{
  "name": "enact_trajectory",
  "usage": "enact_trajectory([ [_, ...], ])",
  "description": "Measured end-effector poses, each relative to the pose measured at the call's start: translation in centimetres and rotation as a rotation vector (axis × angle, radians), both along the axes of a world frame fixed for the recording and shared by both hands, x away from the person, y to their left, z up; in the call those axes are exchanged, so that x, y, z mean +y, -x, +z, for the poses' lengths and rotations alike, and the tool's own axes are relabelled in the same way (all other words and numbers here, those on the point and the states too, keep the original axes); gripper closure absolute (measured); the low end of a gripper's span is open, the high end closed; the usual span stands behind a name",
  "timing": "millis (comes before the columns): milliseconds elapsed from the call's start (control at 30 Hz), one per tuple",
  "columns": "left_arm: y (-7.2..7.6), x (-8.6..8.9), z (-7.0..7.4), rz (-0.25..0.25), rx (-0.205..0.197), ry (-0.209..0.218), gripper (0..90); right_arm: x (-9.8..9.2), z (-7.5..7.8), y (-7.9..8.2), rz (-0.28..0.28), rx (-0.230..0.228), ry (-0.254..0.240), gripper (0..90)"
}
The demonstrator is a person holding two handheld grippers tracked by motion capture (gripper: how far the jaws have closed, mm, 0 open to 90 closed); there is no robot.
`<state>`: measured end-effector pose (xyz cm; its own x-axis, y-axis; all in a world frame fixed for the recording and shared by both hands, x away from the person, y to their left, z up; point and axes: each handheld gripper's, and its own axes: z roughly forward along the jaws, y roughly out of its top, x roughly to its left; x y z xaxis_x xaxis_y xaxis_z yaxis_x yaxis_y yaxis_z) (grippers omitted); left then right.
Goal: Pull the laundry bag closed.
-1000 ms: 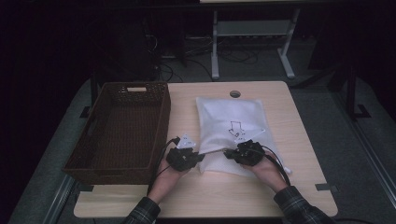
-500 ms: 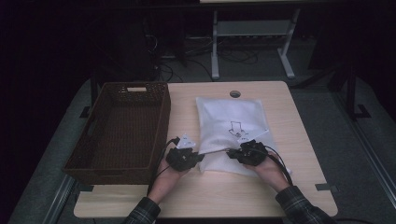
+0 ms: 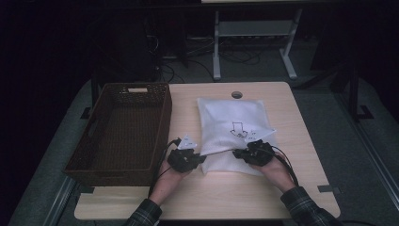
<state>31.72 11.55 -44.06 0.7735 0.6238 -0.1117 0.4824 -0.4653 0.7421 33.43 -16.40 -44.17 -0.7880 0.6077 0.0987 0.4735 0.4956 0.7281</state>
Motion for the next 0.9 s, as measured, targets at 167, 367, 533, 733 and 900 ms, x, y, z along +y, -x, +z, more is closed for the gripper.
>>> enact_trajectory([
  [167,-0.1,0.1,0.0,0.001,0.003,0.001,82.9,-0.1,0.0,0.1,-0.002,0.001,-0.002,86.8],
  [367,-0.1,0.2,0.0,0.009,0.007,0.001,82.9,-0.2,0.0,0.3,-0.015,-0.002,0.008,86.8],
  [533,0.0,0.1,0.0,0.01,0.005,0.001,82.9,-1.0,0.0,0.5,-0.028,0.001,0.005,86.8],
  [733,-0.1,0.3,-0.1,0.008,0.009,0.004,82.9,-1.1,-0.1,0.5,-0.032,0.004,0.007,86.8],
  [900,-0.1,0.3,0.1,0.015,0.005,0.002,82.9,-1.3,0.0,0.6,-0.036,-0.003,0.007,86.8],
])
